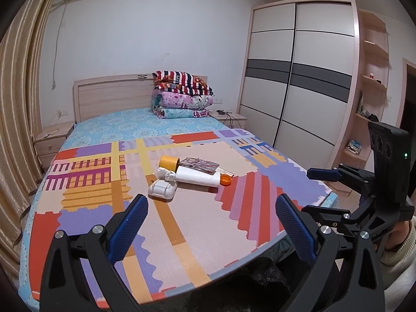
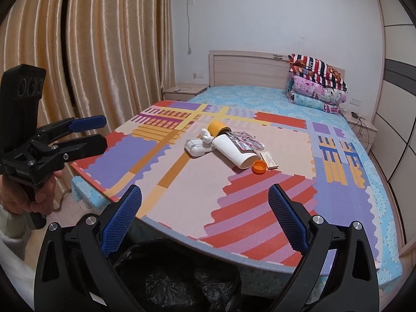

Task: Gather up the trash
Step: 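Reach the right tool to the orange bottle cap while the left tool reaches the white tissue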

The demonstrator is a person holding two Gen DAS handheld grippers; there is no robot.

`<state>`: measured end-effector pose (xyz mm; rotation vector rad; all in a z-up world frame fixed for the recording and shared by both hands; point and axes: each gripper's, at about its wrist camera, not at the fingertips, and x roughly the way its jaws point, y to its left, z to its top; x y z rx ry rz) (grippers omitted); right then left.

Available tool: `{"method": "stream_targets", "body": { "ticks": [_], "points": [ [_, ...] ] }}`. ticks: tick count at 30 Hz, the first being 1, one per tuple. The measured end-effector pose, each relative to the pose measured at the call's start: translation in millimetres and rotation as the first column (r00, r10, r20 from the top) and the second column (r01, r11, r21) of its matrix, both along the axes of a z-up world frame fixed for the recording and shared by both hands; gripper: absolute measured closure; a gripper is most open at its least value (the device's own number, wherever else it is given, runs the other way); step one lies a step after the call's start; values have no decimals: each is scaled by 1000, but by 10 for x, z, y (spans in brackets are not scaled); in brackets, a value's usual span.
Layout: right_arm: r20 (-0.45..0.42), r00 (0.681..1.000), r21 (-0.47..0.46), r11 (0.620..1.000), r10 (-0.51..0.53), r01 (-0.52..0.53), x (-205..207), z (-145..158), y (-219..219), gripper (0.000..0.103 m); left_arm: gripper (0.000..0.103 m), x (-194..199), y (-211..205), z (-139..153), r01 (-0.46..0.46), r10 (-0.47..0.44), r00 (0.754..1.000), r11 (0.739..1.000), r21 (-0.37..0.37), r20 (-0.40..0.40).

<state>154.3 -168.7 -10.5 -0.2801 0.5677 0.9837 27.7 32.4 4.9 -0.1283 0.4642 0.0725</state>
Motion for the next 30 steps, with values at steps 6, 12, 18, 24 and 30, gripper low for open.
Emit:
{"method": "stream_targets", "body": {
  "ticks": [6, 12, 18, 24, 30],
  "points": [
    [-9, 999, -16, 999, -35, 35, 302, -120, 146, 20, 8, 319, 171, -108, -1, 2, 999, 1000, 12, -36],
    [-39, 997, -41, 997, -68, 66, 622, -284, 248, 25, 8, 647, 368, -241, -22, 22, 997, 1000, 4, -74],
    [-63, 992, -60, 992, -111, 107, 950, -415, 354, 35, 9, 964, 521, -357, -43, 45, 993, 999, 18, -110],
    [-84, 989, -101, 988, -123, 115, 1198, -581, 515, 43, 26, 1282, 697, -499, -41, 36, 986, 999, -29, -160],
    [-123, 982, -137, 982, -143, 126, 1413, -762, 664, 57, 39, 1582, 833, -632, -62, 53, 975, 998, -32, -215]
  ]
}}
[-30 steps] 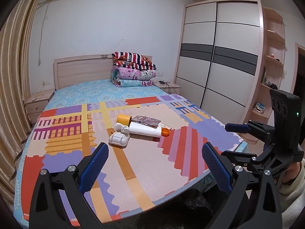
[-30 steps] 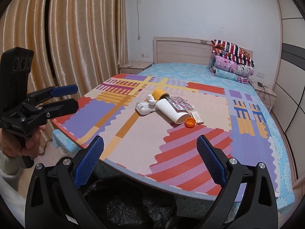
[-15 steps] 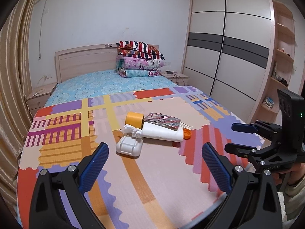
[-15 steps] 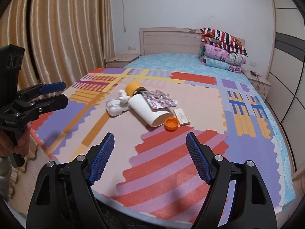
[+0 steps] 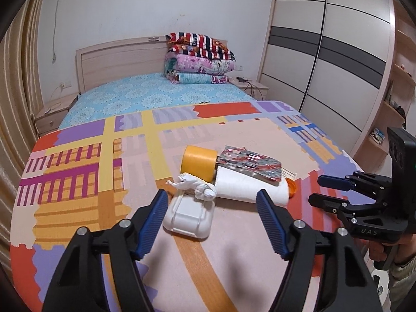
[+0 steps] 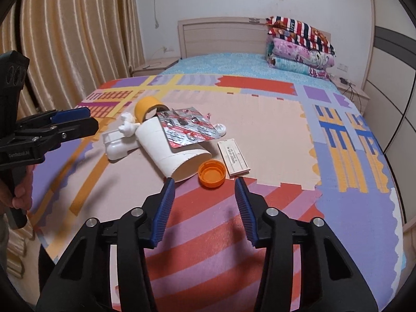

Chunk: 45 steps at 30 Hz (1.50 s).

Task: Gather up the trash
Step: 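Reach the right tool to the orange bottle cap while the left tool reaches the white tissue, then close the right tool on the orange cap while the left tool grips the tissue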

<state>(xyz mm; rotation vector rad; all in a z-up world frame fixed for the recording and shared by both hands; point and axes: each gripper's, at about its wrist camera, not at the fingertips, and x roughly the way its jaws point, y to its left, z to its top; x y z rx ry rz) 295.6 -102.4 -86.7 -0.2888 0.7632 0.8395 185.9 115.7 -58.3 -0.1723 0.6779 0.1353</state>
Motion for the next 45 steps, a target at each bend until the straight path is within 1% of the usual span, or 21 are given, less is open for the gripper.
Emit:
{"method": "stream_targets", "body": {
  "ticks": [4, 6, 7, 8, 10, 13, 16, 18, 20, 23, 25, 34, 40, 45],
  "points": [
    [-5, 1000, -5, 1000, 7, -7, 56, -70, 82, 57, 41, 148, 84, -80, -14, 13, 1000, 999, -38, -28],
    [-17, 1000, -4, 1000, 8, -8, 100, -108, 126, 58, 48, 209, 132, -141, -24, 22, 998, 999, -46, -51],
    [-16, 1000, -8, 1000, 6, -6, 108, -120, 140, 58, 50, 229, 146, -162, -28, 25, 998, 998, -50, -58],
    [-12, 1000, -19, 1000, 1, -1, 127, -143, 163, 59, 53, 260, 175, -212, -35, 30, 997, 998, -60, -72],
    [-28, 1000, -32, 999, 6, -6, 172, -191, 198, 68, 55, 288, 205, -264, -41, 34, 996, 996, -76, -84],
    [-52, 999, -35, 999, 10, -12, 209, -210, 204, 71, 57, 309, 235, -292, -45, 37, 996, 994, -101, -76],
    [-46, 999, -44, 999, 5, -7, 204, -202, 216, 71, 62, 363, 224, -300, -46, 39, 996, 994, -98, -80],
    [-43, 999, -53, 999, 3, -5, 207, -207, 234, 71, 69, 391, 219, -314, -42, 33, 996, 994, -100, -87],
    [-44, 999, -67, 998, 2, -5, 211, -221, 259, 71, 72, 412, 211, -325, -41, 32, 995, 995, -95, -89],
    [-57, 998, -78, 997, -8, 4, 238, -242, 267, 73, 81, 434, 217, -341, -51, 44, 995, 996, -76, -94],
    [-63, 998, -72, 997, -11, 6, 256, -244, 265, 73, 82, 435, 227, -342, -50, 42, 995, 996, -80, -93],
    [-45, 999, -49, 999, -11, 9, 176, -198, 171, 73, 83, 268, 148, -229, -31, 29, 997, 999, -27, -70],
    [-45, 999, -2, 1000, -14, 14, 49, -82, 4, 73, 83, 6, -9, -49, -2, 3, 1000, 1000, 12, -28],
    [-12, 1000, 34, 999, 6, -5, -197, 106, -162, 73, 83, -259, -183, 93, 35, -35, 999, 999, 19, 8]
  ]
}}
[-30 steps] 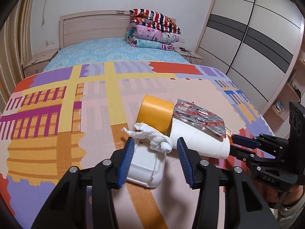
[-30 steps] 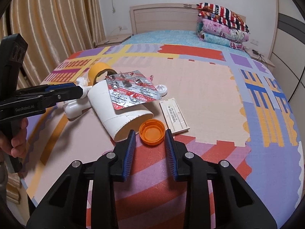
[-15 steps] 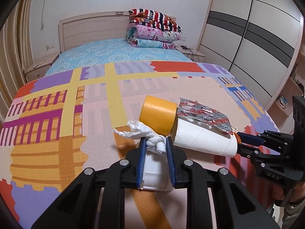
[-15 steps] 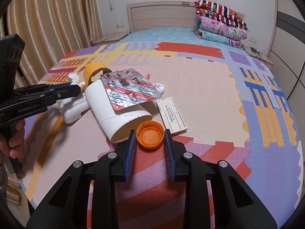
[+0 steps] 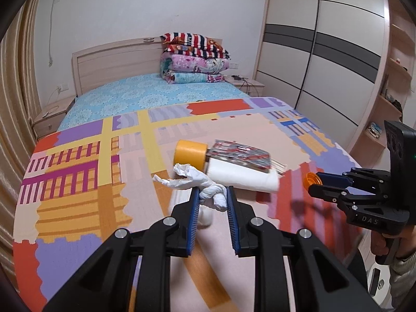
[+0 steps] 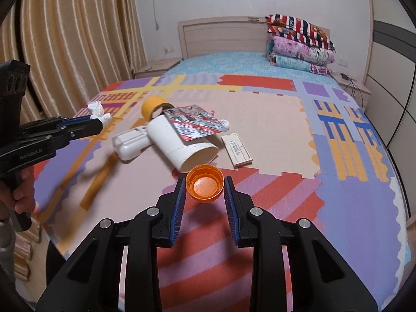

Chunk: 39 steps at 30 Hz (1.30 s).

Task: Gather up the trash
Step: 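Close the right tool on the orange cap while the left tool grips the tissue, then lower both tools into the black bag and open them, dropping cap and tissue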

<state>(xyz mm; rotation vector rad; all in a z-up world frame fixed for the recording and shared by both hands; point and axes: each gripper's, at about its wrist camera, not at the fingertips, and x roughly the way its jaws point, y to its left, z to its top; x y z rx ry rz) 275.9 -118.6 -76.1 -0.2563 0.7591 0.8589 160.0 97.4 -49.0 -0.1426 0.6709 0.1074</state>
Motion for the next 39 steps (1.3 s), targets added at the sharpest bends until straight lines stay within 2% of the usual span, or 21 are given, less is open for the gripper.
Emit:
{"method": "stream_targets", "body": {
  "ticks": [7, 13, 24, 30, 35, 39],
  "points": [
    [38, 998, 31, 998, 48, -49, -390, 191, -176, 73, 83, -407, -330, 122, 58, -58, 998, 998, 2, 34],
    [44, 995, 47, 994, 95, -97, -746, 241, -325, 73, 83, -723, -604, 69, 97, -96, 995, 995, -6, 28],
    [4, 984, 9, 984, 180, -180, -1265, 14, -507, 73, 83, -1208, -973, -187, 164, -165, 986, 984, -67, -8],
    [-57, 980, -21, 981, 192, -193, -1397, -250, -611, 73, 83, -1289, -1112, -597, 210, -222, 969, 971, -114, -108],
    [-124, 974, -56, 979, 190, -198, -1450, -525, -641, 73, 83, -1256, -1285, -1165, 264, -297, 922, 952, -157, -248],
    [-196, 960, -69, 973, 202, -219, -1476, -743, -633, 73, 83, -1240, -1366, -1531, 263, -317, 895, 943, -203, -314]
  ]
}}
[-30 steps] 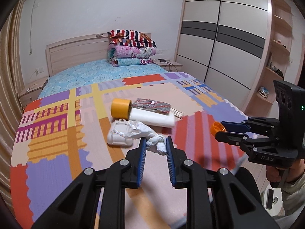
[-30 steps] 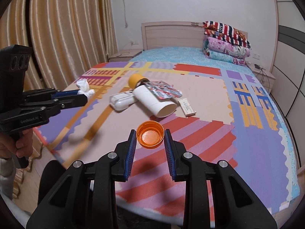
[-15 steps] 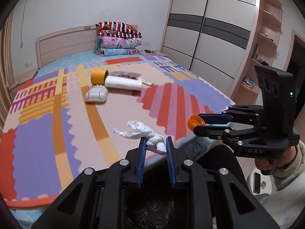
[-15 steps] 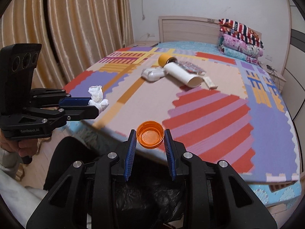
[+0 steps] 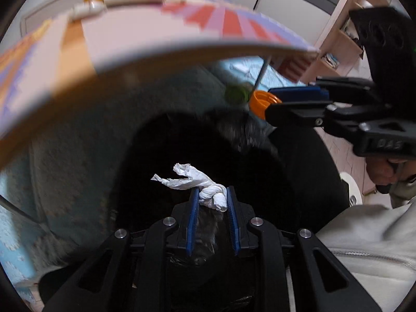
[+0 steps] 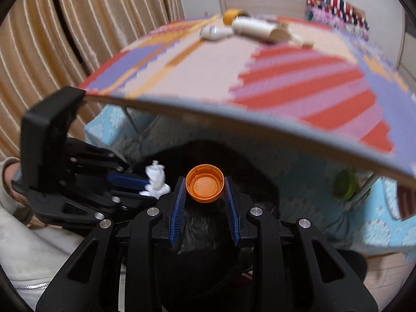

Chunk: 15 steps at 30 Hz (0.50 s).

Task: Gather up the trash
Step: 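Lower both tools into the black bag and open them, dropping cap and tissue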

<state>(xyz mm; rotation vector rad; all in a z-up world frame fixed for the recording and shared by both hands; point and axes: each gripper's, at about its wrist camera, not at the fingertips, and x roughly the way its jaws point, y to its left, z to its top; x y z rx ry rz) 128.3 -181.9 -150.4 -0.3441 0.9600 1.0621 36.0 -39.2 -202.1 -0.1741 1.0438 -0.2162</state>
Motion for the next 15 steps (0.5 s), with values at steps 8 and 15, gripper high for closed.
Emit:
{"method": "stream_targets", "body": {
  "ticks": [8, 15],
  "points": [
    [-86, 996, -56, 998, 33, -38, -109, -326, 51, 73, 83, 90, -141, -387, 35, -34, 996, 999, 14, -80],
    [-118, 993, -93, 995, 21, -32, -111, -439, 57, 73, 82, 166, -140, -529, 39, -35, 993, 999, 35, -115]
  ]
}}
